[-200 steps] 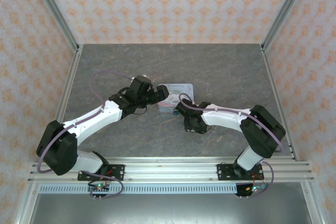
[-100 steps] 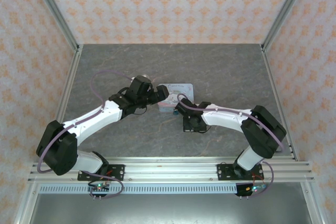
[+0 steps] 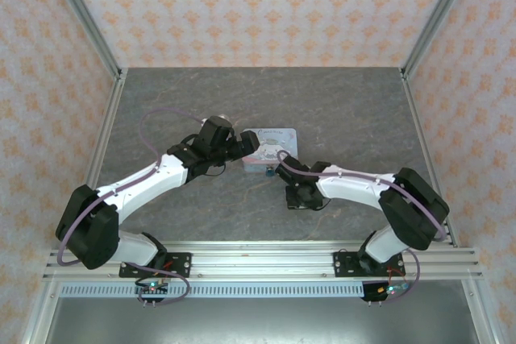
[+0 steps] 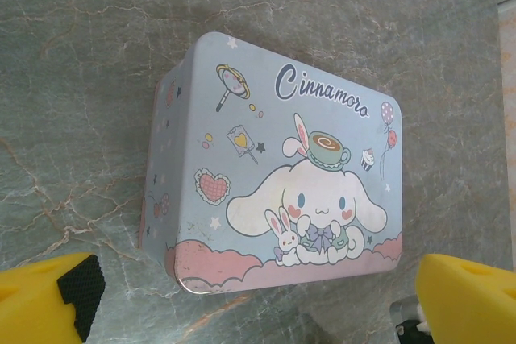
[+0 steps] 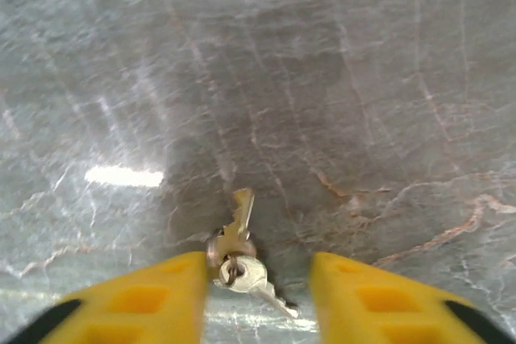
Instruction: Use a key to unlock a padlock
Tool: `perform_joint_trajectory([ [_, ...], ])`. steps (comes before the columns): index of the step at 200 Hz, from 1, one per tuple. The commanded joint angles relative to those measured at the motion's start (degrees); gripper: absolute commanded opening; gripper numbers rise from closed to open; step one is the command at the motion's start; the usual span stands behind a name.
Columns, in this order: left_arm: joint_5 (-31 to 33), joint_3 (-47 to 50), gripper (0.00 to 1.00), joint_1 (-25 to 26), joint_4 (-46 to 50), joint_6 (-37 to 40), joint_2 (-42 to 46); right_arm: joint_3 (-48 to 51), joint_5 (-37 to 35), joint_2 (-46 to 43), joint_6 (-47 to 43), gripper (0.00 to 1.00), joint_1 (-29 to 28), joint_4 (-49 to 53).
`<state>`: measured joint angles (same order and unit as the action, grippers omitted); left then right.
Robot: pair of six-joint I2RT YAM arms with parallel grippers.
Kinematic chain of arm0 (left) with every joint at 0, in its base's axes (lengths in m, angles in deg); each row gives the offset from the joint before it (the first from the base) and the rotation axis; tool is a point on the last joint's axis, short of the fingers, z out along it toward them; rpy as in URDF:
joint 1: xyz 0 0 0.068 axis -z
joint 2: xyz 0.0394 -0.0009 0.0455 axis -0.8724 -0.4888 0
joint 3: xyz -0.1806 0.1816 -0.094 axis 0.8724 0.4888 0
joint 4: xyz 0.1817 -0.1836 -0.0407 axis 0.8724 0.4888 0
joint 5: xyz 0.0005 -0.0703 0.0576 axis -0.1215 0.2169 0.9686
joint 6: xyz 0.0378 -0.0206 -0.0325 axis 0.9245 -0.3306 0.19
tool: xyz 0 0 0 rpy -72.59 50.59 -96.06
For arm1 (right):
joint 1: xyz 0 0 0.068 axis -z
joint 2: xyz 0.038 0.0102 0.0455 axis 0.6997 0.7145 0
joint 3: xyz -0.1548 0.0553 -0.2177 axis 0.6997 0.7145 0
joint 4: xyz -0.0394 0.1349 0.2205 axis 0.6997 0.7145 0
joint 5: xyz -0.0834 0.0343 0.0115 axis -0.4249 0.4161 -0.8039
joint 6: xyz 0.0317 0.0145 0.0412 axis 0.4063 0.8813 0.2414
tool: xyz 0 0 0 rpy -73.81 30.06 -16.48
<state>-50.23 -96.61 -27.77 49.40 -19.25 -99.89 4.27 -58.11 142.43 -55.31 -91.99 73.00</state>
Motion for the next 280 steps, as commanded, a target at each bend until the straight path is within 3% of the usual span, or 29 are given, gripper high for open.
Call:
perform_joint_trajectory([
  [1,0.1,0.09,1.0,0.16,-0.54,0.87,-0.21,0.26,-0.72,-2.92,1.95,0.49,-0.06,3.75],
  [21,0.0,-0.02,1.0,0.15,-0.52,0.87,-0.17,-0.55,-1.09,-4.92,4.64,0.54,-0.05,2.74],
  [62,-0.06,-0.11,1.0,0.16,-1.06,0.66,-0.36,-1.67,-1.35,-4.96,8.05,0.56,-0.05,0.16],
  [145,-0.52,-0.2,1.0,0.16,-2.02,-0.1,-0.65,-4.52,-3.22,2.7,7.5,0.49,-0.13,1.73],
  [246,-0.82,-0.2,1.0,0.09,-2.45,-0.19,-1.74,-2.89,-2.85,4.99,6.03,0.31,-2.33,1.77],
  [265,-0.82,-0.13,1.0,0.12,-2.28,-0.47,-1.86,-2.79,-2.63,6.18,5.22,0.2,-2.33,1.27],
  [280,-0.71,-0.02,1.0,0.08,-2.17,-0.66,-1.58,-2.15,-2.62,6.75,4.4,0.06,-2.33,0.45],
])
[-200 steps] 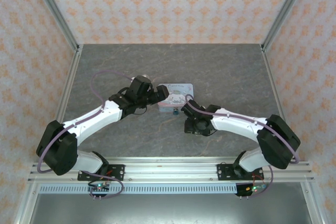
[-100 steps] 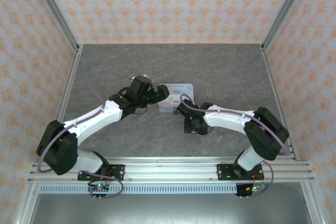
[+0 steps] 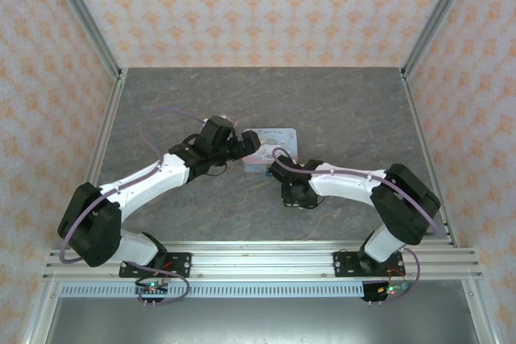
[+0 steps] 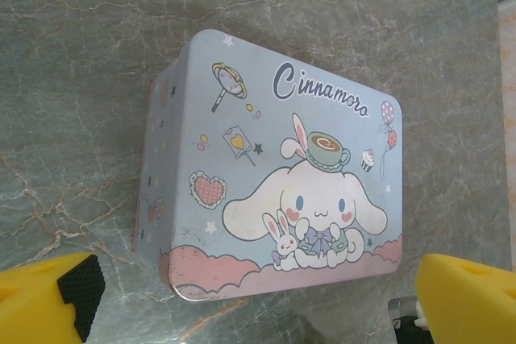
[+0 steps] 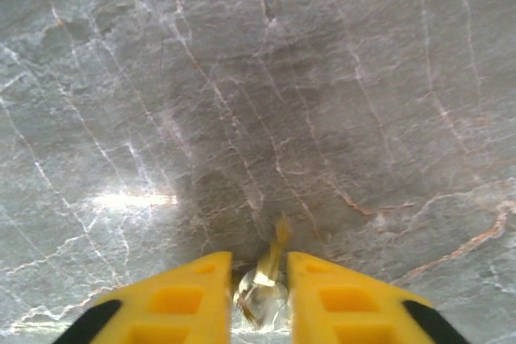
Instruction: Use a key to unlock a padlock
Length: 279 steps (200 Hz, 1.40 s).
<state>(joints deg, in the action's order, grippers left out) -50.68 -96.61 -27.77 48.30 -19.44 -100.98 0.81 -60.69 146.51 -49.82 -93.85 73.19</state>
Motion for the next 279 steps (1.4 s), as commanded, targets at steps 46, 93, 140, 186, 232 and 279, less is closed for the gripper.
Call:
perform_joint_trajectory([
  [46,-0.81,0.98,1.0,0.1,-0.27,-1.25,-0.61,5.56,1.24,-1.87,-4.87,0.0,0.09,-5.11],
  [93,-2.9,3.09,1.0,0.11,-3.64,-3.22,-1.64,9.71,5.67,-10.74,-7.3,0.0,2.63,-10.94],
  [140,-3.04,3.58,1.0,0.21,-4.1,-3.05,-1.47,17.04,11.77,-19.61,-5.81,0.0,5.92,-20.57],
  [186,-3.47,3.21,1.0,0.16,-4.01,-2.79,-1.41,20.08,15.67,-24.56,-5.15,0.0,7.09,-25.42],
  [232,-5.4,2.96,1.0,0.34,-5.19,-3.05,-1.36,20.78,23.85,-27.02,-5.21,0.0,8.29,-32.17],
  [279,-11.38,2.45,1.0,0.43,-10.56,-7.51,-2.04,22.55,34.61,-29.62,-2.19,0.0,14.47,-43.04],
])
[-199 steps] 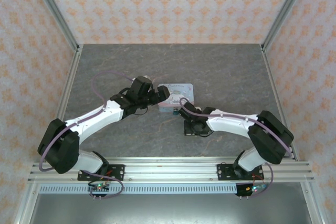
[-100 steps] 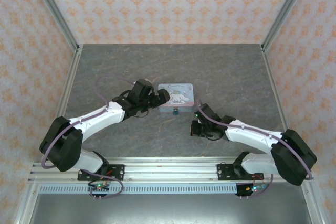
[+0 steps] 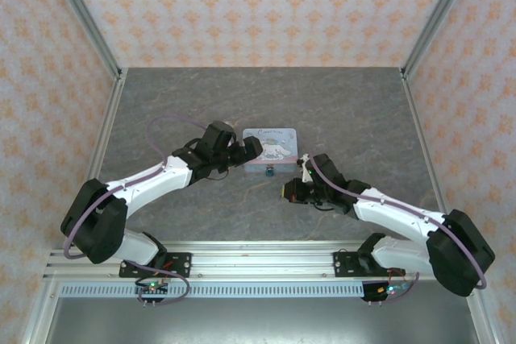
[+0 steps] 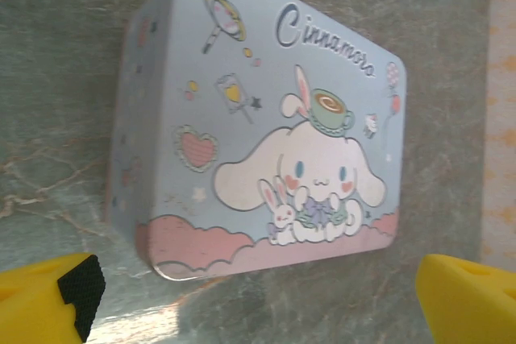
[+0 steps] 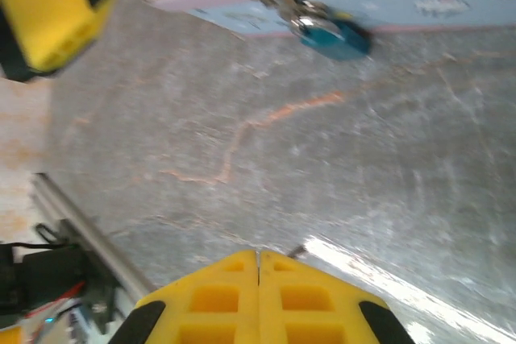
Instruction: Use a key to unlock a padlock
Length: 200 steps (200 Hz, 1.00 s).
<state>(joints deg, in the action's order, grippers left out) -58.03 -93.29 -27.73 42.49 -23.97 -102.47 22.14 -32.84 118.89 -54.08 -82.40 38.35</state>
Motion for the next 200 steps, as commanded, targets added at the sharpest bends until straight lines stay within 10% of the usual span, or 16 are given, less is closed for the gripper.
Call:
perform_joint_trajectory([
  [1,-4.16,-0.88,1.0,0.43,-4.81,-3.06,-0.56,1.22,6.86,-2.03,2.15,0.0,3.19,-8.26],
  [66,-7.9,-1.62,1.0,0.43,-8.2,-8.75,-1.27,1.87,9.71,-2.6,8.16,0.0,8.47,-14.2],
  [125,-5.0,-2.15,1.0,0.39,-2.97,-6.23,0.44,-0.59,-0.06,-3.47,2.0,0.0,8.35,13.14],
  [200,-4.11,-1.57,1.0,0.47,-3.34,-6.37,-0.33,4.47,-11.1,4.16,6.15,0.0,5.77,16.24],
])
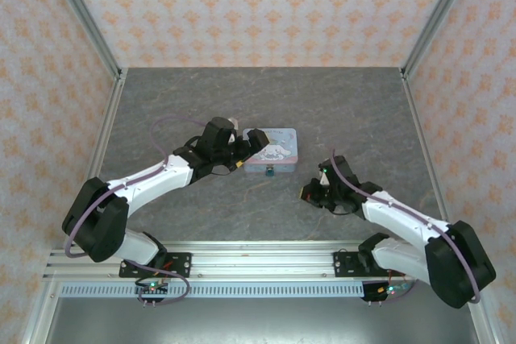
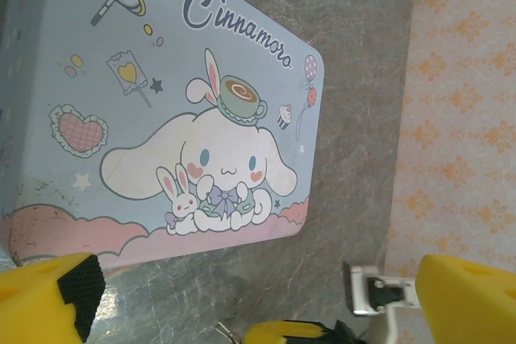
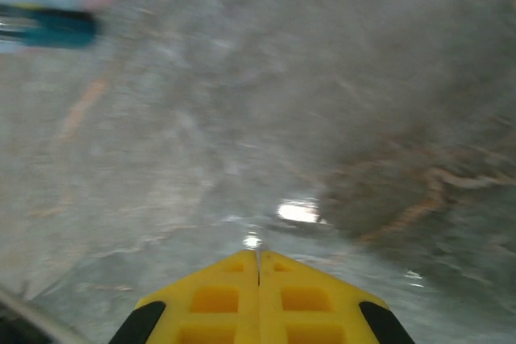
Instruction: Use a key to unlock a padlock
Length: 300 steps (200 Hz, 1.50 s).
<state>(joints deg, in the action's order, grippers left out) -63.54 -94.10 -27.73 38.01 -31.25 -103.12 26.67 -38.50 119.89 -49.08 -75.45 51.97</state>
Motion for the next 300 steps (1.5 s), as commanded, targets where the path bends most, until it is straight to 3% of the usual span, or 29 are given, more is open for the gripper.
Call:
perform_joint_trajectory([
  [1,1.44,-0.81,1.0,0.47,1.16,0.94,0.34,-0.1,-5.51,3.2,1.16,0.0,-1.28,2.7],
  [59,2.04,-0.96,1.0,0.6,1.53,1.23,0.39,-2.2,-6.94,5.54,1.89,0.0,-4.12,2.0],
  [108,2.7,-0.58,1.0,0.6,2.46,1.93,1.31,-4.68,-7.95,-8.53,4.15,0.0,-4.81,6.58],
  [186,2.8,-0.3,1.0,0.91,2.22,1.76,1.22,-1.76,-8.39,5.28,2.79,0.0,-4.98,2.75],
  [229,2.99,-0.32,1.0,1.12,2.23,1.67,1.31,-3.82,-8.39,5.28,1.81,0.0,-4.97,3.46],
  [251,2.97,-0.29,1.0,1.17,2.15,1.67,1.31,-3.82,-8.35,4.94,1.72,0.18,-4.9,3.69],
  [275,3.0,-0.18,1.0,1.26,2.15,1.76,1.45,-3.5,-9.09,3.82,2.23,0.44,-4.96,4.32],
  [300,3.08,-0.03,1.0,1.27,2.07,1.71,1.4,-3.63,-9.45,0.09,2.54,0.49,-4.99,5.76],
])
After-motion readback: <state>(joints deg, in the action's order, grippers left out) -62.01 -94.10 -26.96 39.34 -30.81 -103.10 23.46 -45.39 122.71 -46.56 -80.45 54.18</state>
